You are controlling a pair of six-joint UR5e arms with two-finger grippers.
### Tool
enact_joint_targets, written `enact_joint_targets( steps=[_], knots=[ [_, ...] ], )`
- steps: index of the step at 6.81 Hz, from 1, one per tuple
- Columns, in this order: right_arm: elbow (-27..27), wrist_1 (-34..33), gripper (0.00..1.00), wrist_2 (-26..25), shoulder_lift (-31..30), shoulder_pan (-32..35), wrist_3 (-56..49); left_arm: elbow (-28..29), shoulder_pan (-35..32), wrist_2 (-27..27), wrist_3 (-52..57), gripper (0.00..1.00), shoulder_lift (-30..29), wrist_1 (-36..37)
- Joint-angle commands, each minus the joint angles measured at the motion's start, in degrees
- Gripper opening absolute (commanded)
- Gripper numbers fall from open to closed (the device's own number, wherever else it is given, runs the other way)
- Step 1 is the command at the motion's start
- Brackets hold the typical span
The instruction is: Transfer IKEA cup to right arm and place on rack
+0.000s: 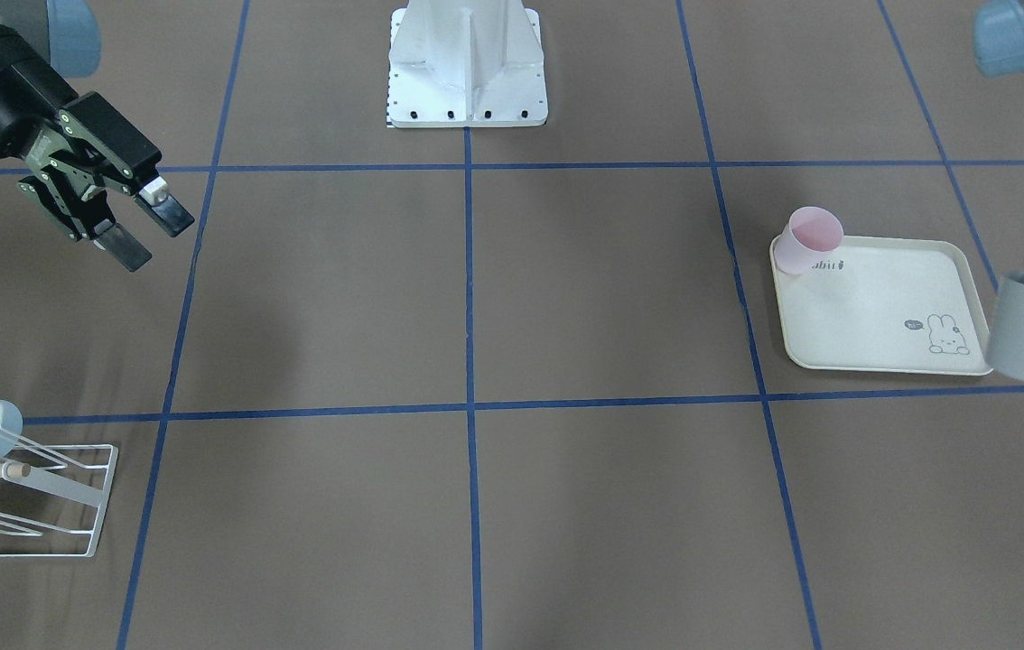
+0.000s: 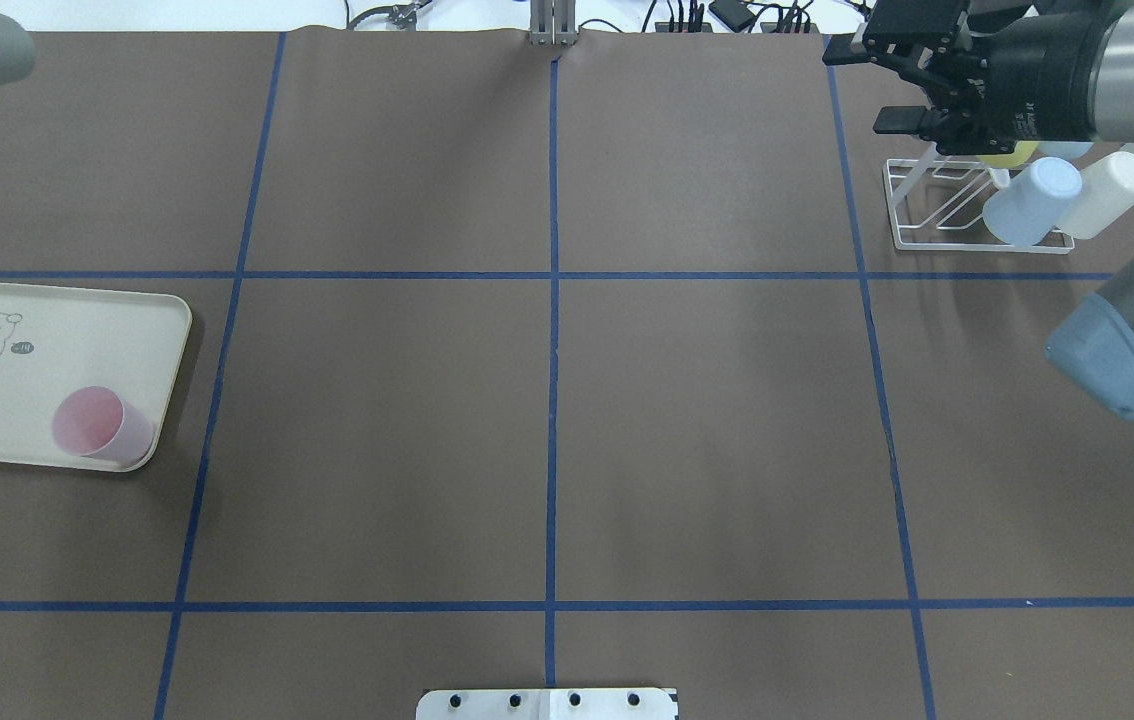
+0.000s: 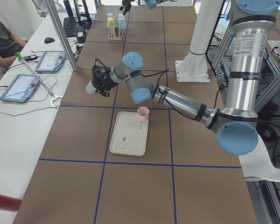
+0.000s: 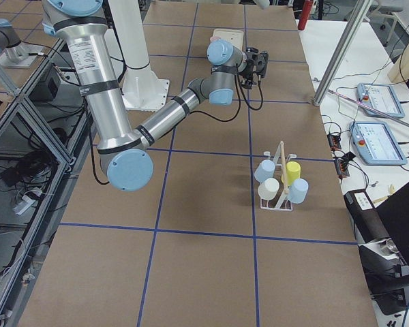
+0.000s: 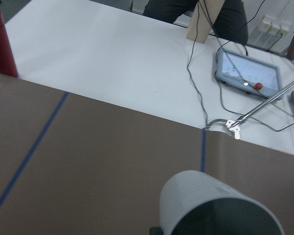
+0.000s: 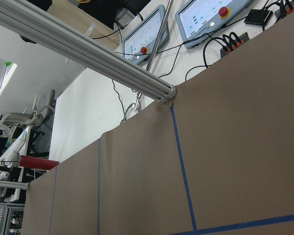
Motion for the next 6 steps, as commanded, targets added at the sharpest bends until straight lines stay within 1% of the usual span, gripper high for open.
enact_joint_targets(
  steps=[1,2,3,4,5,6],
  knots=[
    [-0.24,1.77,1.00,-2.55,0.96,-0.45,2.25,0.06,6.16,3.45,-23.39,0.00,-3.35,-10.94],
    [-0.51,5.00,1.00,-7.35,1.15,-3.07,7.22,0.32,11.93,10.27,-33.75,0.00,-7.63,-11.59],
    [-0.25,7.39,1.00,-13.67,1.24,-6.84,9.27,0.76,16.69,16.34,-42.20,0.00,-11.77,-11.78],
    [-0.07,8.72,1.00,-17.30,1.58,-8.96,11.55,1.11,21.70,20.41,-49.86,0.00,-14.33,-13.52],
    [-0.07,8.73,1.00,-18.73,2.63,-9.42,13.93,3.03,23.66,25.58,-56.46,0.00,-15.75,-18.41],
    [-0.33,8.73,1.00,-20.31,4.90,-10.47,15.78,4.96,24.81,26.76,-60.88,0.00,-17.16,-24.55]
  ],
)
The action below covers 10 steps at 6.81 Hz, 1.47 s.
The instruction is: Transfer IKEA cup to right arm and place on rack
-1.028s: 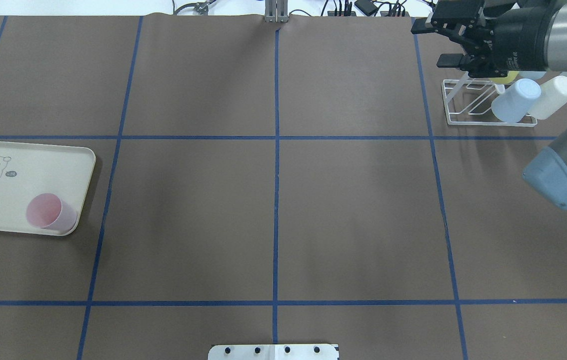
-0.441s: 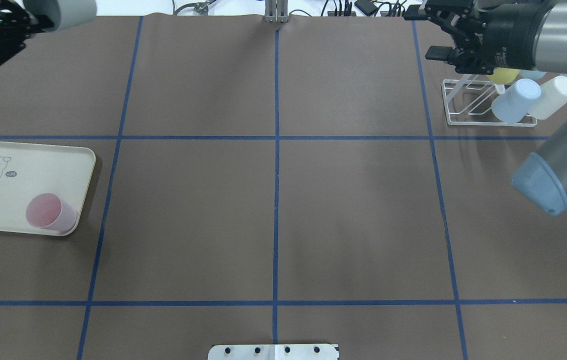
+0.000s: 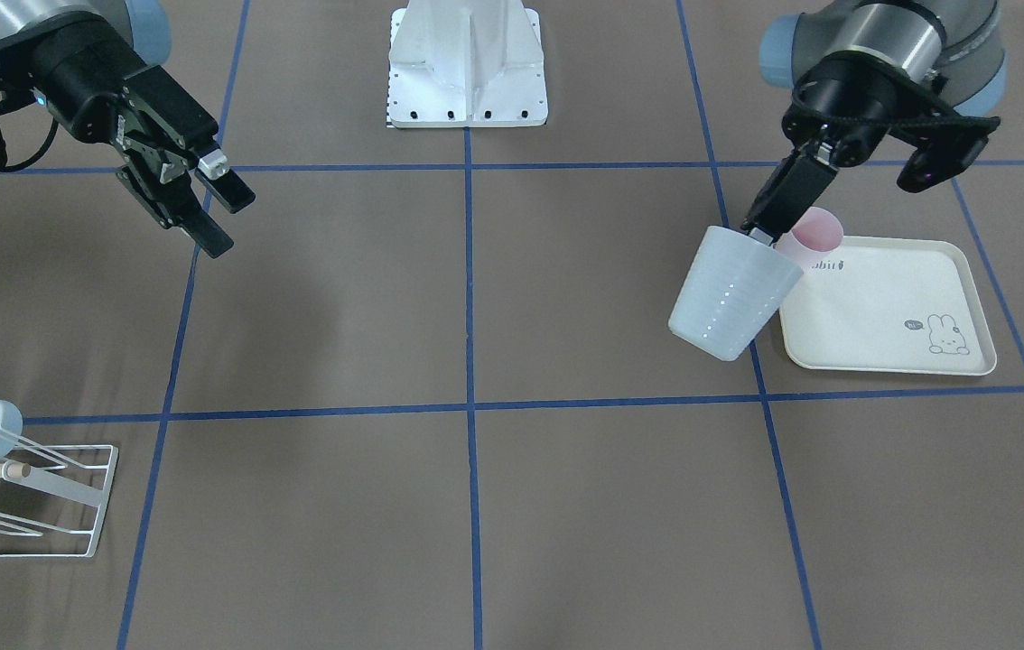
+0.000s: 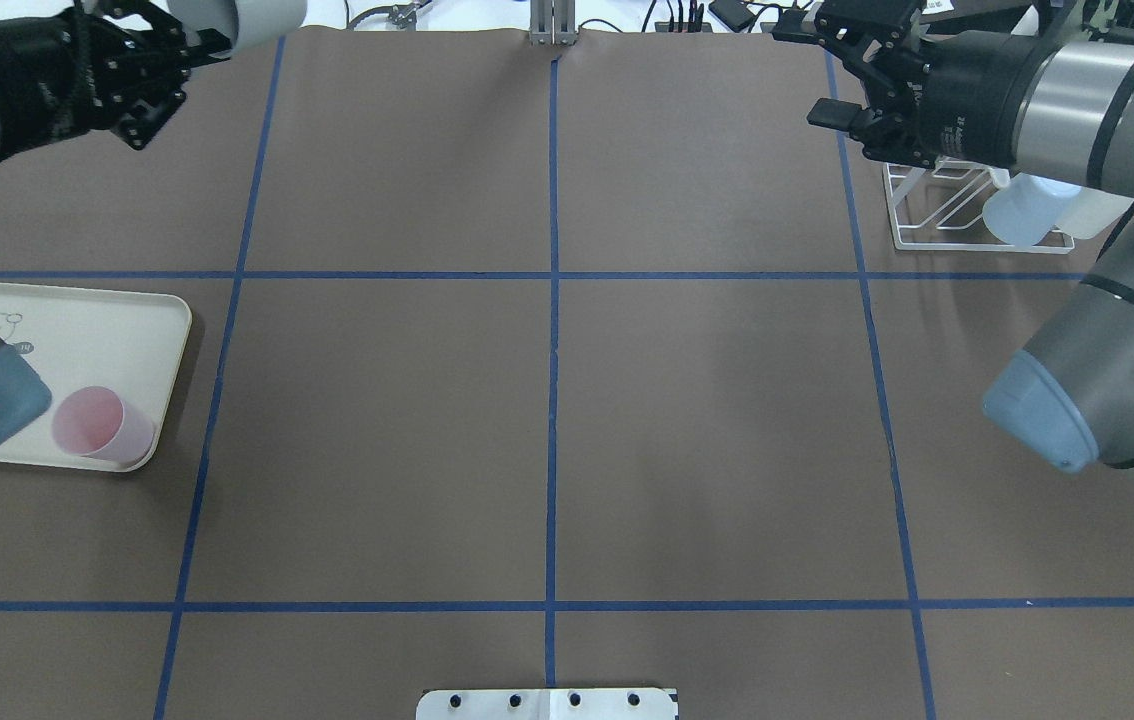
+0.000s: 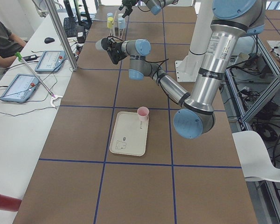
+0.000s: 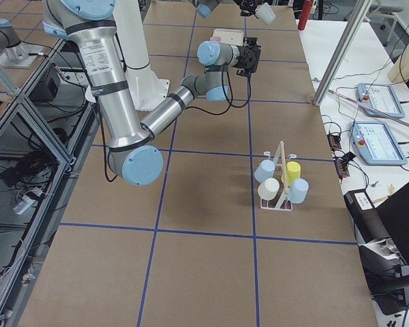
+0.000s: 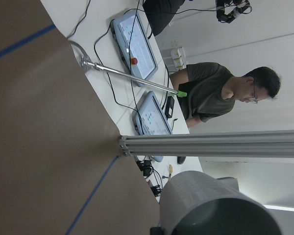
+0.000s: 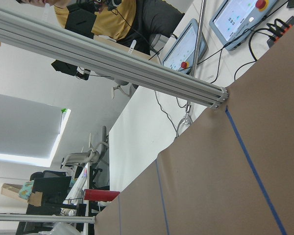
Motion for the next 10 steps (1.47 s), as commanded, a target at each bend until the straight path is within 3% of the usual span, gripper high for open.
enact_joint_targets(
  steps=[1,4,6,10],
  knots=[
    [0.00,0.33,1.00,-5.30,3.49,-2.85,3.63,2.89,2.17,3.14,-8.49,0.00,-2.78,-8.14],
    [0.09,0.42,1.00,-12.43,6.49,-7.08,3.55,8.33,6.82,4.88,-8.77,0.00,-7.53,-15.85],
    [-2.96,9.33,1.00,-14.20,6.93,-9.62,3.81,12.20,10.25,8.67,-8.86,0.00,-7.80,-26.84],
    [-3.86,10.97,1.00,-14.21,6.66,-11.48,5.82,11.69,14.82,8.85,-8.68,0.00,-12.10,-27.23]
  ],
)
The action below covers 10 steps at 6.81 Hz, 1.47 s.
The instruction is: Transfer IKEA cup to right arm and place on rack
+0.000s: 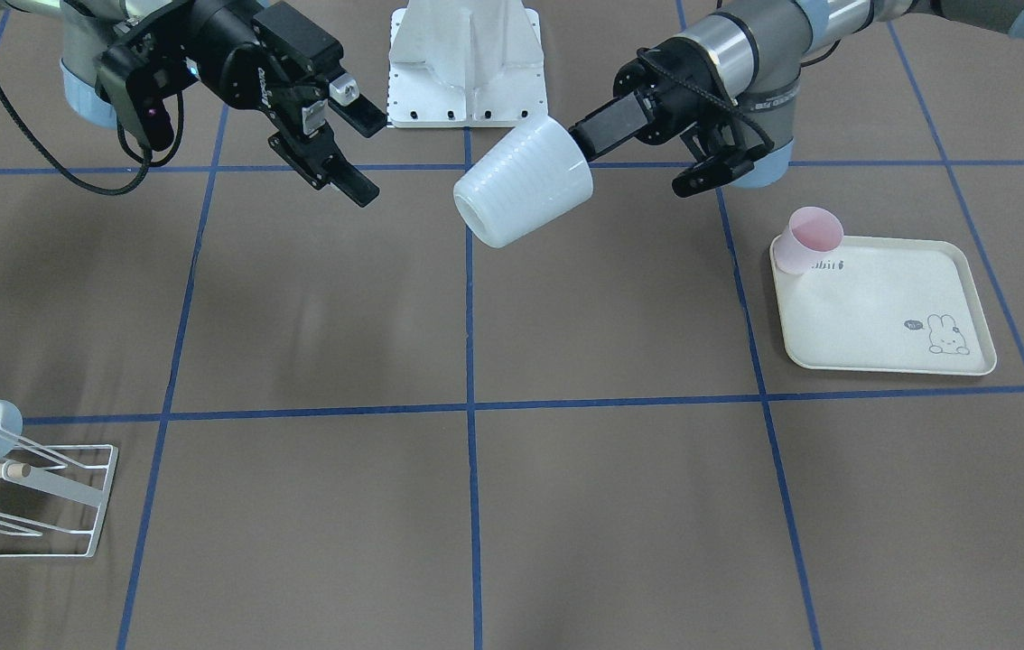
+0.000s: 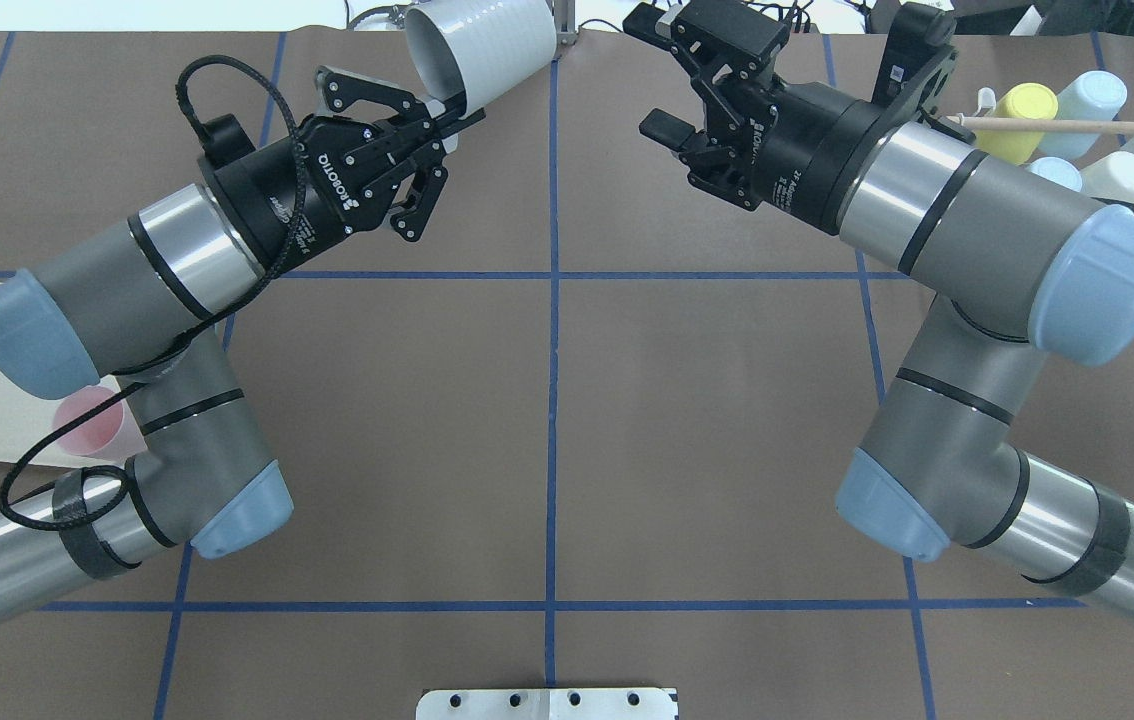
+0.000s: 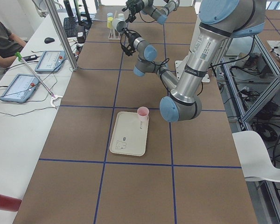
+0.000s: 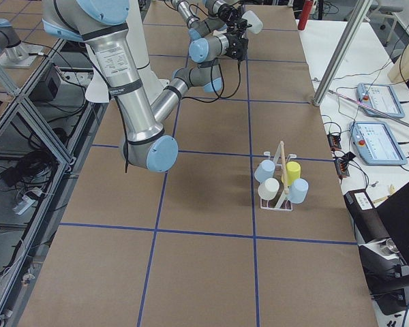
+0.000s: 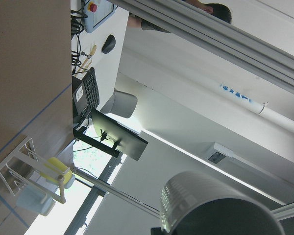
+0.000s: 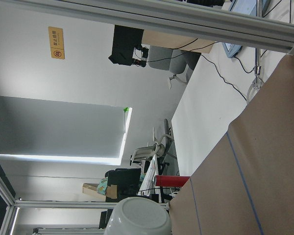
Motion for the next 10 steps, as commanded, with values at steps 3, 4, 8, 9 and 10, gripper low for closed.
enact_joint_targets(
  steps=[3,4,8,9,10],
  knots=[
    [0.14,0.10,1.00,0.03,0.22,-1.25,1.36,0.62,2.00,0.81,0.14,0.00,-1.83,-0.09],
    [0.14,0.10,1.00,0.03,0.22,-1.25,1.36,0.79,2.27,0.81,0.14,0.00,-1.84,-0.09],
    [0.05,0.10,1.00,0.03,0.57,-1.51,2.06,0.79,4.37,2.64,0.23,0.00,-2.54,0.00],
    [0.05,0.10,1.00,0.03,0.57,-1.51,2.06,0.79,5.42,3.87,0.23,0.00,-2.71,0.08],
    [0.05,0.19,1.00,0.03,0.57,-1.60,2.06,0.79,5.61,3.97,0.23,0.00,-3.06,0.08]
  ],
)
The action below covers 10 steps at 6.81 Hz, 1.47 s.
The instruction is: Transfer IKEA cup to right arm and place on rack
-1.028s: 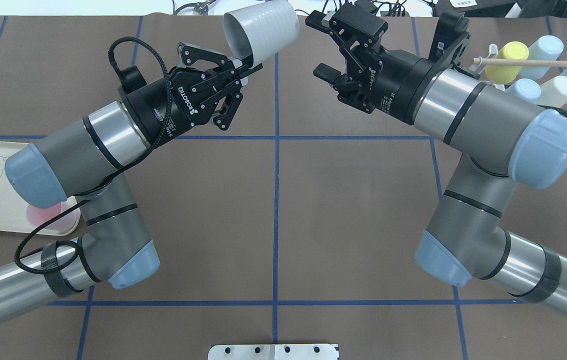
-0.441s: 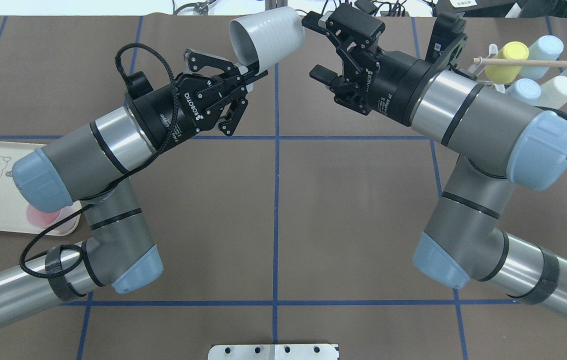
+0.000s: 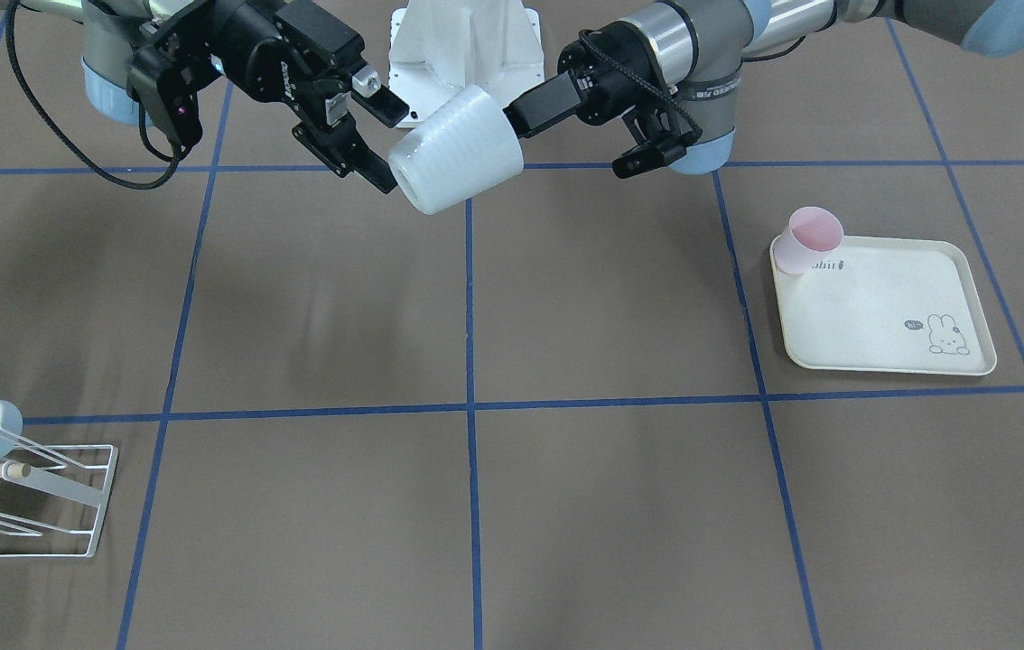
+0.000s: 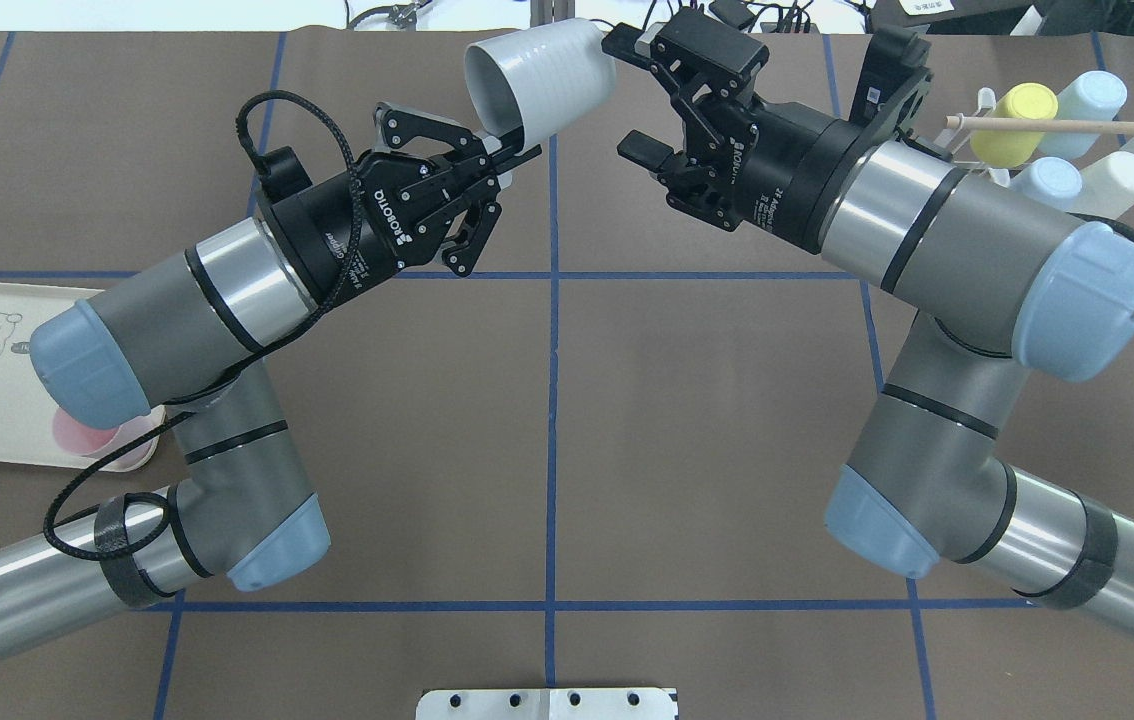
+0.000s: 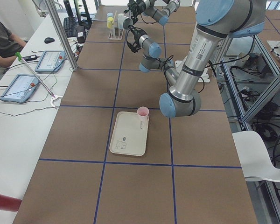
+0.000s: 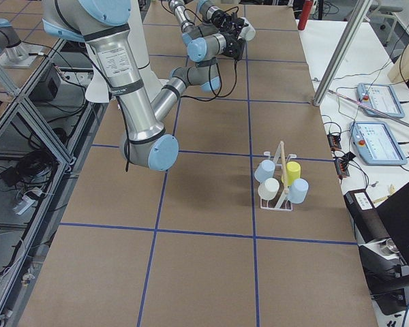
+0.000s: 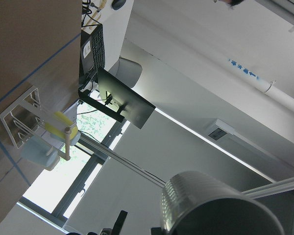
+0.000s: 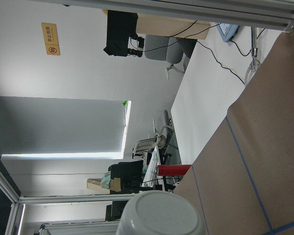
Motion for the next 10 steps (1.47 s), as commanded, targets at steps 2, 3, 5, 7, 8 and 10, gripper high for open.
enact_joint_targets(
  steps=[2,3,5,7,8,10],
  knots=[
    [0.08,0.07,1.00,0.00,0.00,-0.25,0.01,0.09,0.95,0.64,0.00,0.00,-0.54,0.12],
    [-0.01,0.07,1.00,0.00,0.00,-0.34,0.00,0.09,0.95,0.64,0.00,0.00,-0.71,0.12],
    [-0.01,0.07,1.00,0.00,0.09,-0.60,0.00,0.09,1.21,0.64,0.00,0.00,-0.71,0.12],
    [-0.01,-0.02,1.00,-0.09,0.09,-0.69,0.09,0.00,1.39,0.64,0.00,0.00,-0.89,0.12],
    [-0.10,-0.02,1.00,-0.09,0.09,-0.69,0.09,0.09,1.39,0.64,0.00,0.00,-0.89,0.12],
    [-0.10,-0.02,1.00,-0.09,0.09,-0.87,0.18,0.09,2.26,1.34,0.00,0.00,-1.15,0.21]
  ],
)
